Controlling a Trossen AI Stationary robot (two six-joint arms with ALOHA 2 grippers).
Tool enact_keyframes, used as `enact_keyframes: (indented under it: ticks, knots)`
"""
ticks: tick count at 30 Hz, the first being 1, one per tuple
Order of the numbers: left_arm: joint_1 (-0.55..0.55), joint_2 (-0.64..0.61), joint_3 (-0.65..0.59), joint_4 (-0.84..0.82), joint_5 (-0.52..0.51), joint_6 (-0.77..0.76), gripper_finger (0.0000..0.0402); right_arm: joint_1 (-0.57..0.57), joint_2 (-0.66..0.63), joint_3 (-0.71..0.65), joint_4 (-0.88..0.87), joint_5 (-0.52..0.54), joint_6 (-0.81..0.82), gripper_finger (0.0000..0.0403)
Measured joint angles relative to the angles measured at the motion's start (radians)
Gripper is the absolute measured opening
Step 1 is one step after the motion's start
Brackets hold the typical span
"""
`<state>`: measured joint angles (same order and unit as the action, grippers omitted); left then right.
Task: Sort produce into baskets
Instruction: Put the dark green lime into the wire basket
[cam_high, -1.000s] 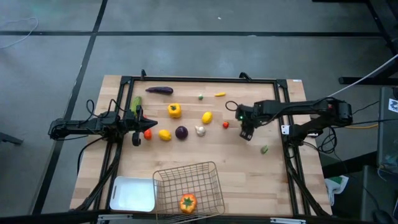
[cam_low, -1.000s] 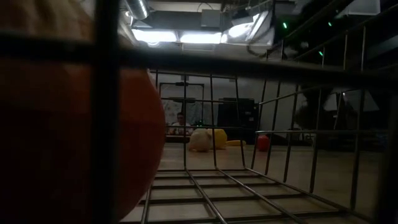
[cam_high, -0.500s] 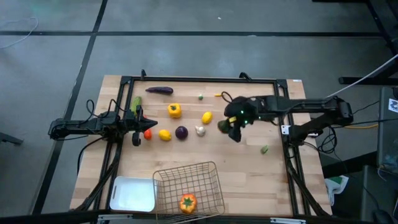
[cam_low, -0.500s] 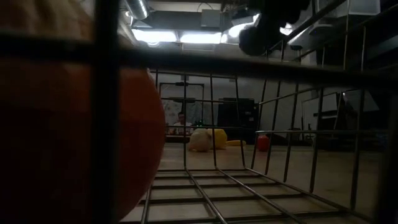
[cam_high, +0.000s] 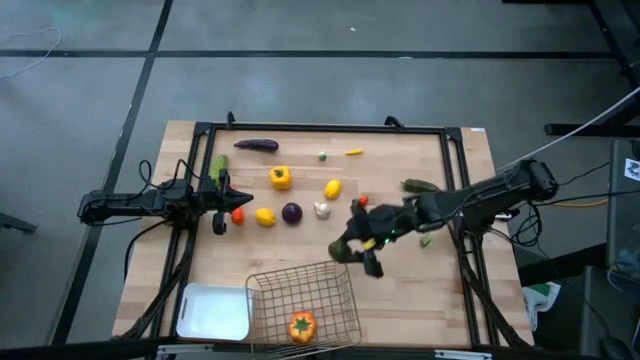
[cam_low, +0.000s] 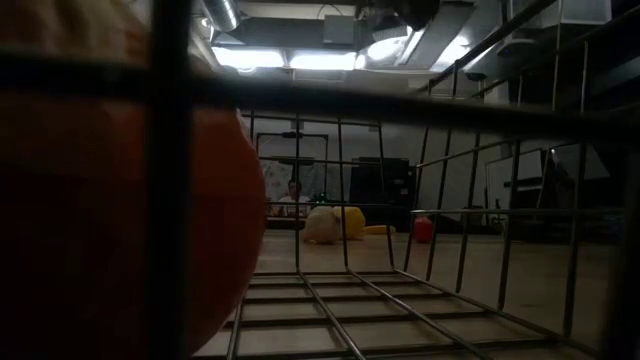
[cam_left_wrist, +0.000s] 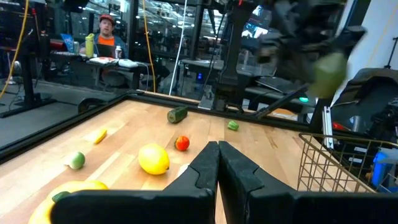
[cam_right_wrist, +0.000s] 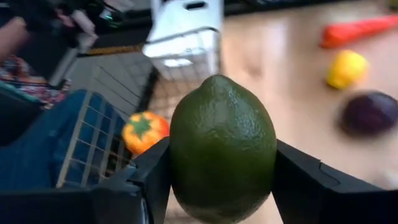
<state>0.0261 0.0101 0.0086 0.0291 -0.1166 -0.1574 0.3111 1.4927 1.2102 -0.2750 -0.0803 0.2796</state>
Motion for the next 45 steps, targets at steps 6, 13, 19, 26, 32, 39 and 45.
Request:
enact_keyframes:
  ticks: [6, 13, 19, 26, 32, 39, 45]
  knots:
    - [0.0, 0.0, 0.0, 0.0, 0.0, 0.0, 0.0005, 0.058, 0.111, 0.0, 0.206, 0.0, 0.001, 0.0221]
    - [0.0, 0.0, 0.0, 0.005, 0.0, 0.0, 0.0005, 0.091, 0.246, 0.0, 0.336, 0.001, 0.001, 0.0221]
    - [0.0, 0.0, 0.0, 0.007, 0.0, -0.079, 0.0005, 0.081, 0.336, -0.002, 0.352, 0.008, 0.002, 0.0221]
    - [0.0, 0.0, 0.0, 0.003, -0.001, -0.101, 0.0005, 0.079, 0.378, -0.001, 0.41, 0.01, 0.004, 0.0221]
    - [0.0, 0.0, 0.0, 0.0, -0.001, -0.103, 0.0005, 0.068, 0.378, -0.001, 0.412, 0.01, 0.01, 0.0221]
    - [0.0, 0.0, 0.0, 0.004, -0.026, -0.103, 0.0005, 0.066, 0.378, -0.001, 0.408, 0.016, 0.036, 0.0224]
    - [0.001, 0.0, 0.0, 0.014, -0.096, -0.098, 0.0005, 0.067, 0.378, -0.001, 0.409, 0.032, 0.038, 0.0267]
